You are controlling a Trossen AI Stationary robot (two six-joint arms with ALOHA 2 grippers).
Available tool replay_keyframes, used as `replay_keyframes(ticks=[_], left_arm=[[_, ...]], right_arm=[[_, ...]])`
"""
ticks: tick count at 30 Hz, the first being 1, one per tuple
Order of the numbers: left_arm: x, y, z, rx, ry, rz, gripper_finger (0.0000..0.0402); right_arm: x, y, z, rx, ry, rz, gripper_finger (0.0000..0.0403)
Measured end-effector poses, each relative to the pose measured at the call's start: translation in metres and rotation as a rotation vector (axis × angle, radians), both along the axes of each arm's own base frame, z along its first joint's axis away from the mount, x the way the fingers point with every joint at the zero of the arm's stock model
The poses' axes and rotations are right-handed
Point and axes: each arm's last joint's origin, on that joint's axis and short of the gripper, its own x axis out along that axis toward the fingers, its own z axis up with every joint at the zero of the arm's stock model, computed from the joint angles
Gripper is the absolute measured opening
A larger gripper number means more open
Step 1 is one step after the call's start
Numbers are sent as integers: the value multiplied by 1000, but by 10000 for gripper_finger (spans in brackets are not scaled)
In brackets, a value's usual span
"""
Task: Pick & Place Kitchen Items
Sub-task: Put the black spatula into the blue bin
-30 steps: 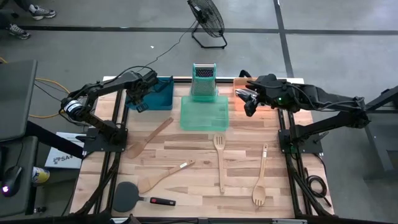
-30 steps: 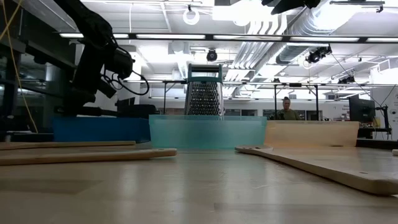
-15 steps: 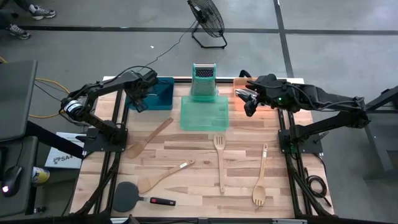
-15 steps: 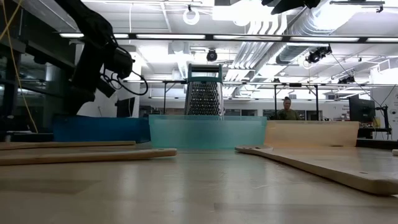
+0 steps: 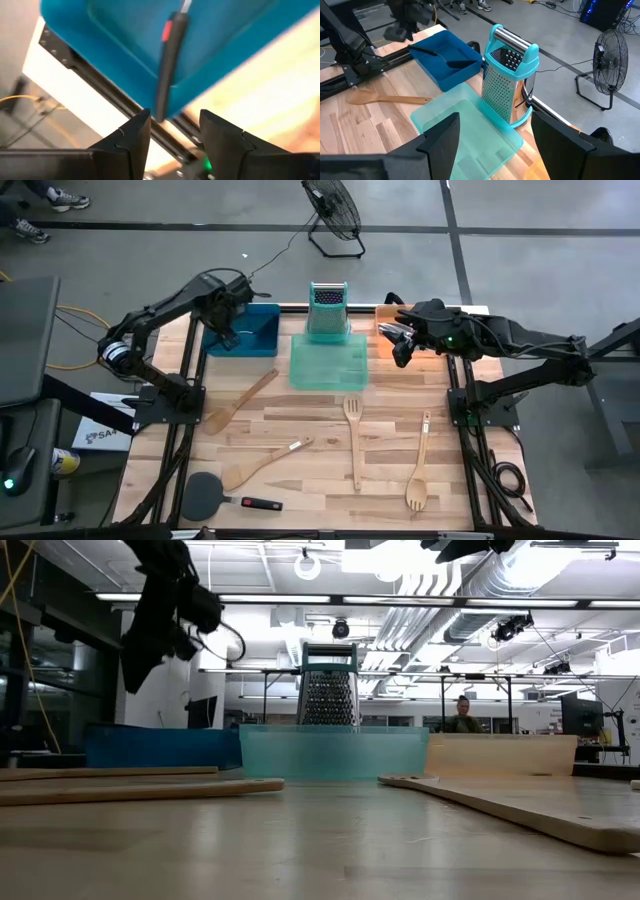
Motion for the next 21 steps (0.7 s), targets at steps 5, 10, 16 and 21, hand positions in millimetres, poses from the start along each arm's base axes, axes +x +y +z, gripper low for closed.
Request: replay_keyframes(ticks=[5,10,16,21], left_arm=[[3,-18,27,-54,-110,-33,165],[7,-50,45,-115,-213,-142,165],[13,-89,56,-154,-267,-164,165],[23,-121,59,-172,-290,-204,165]], right_arm=[[0,0,0,-2,2,2,238],[0,0,0,-2,2,1,238],[-1,0,-1,-2,13,2,238],[-1,0,-2,-24,42,19,238]])
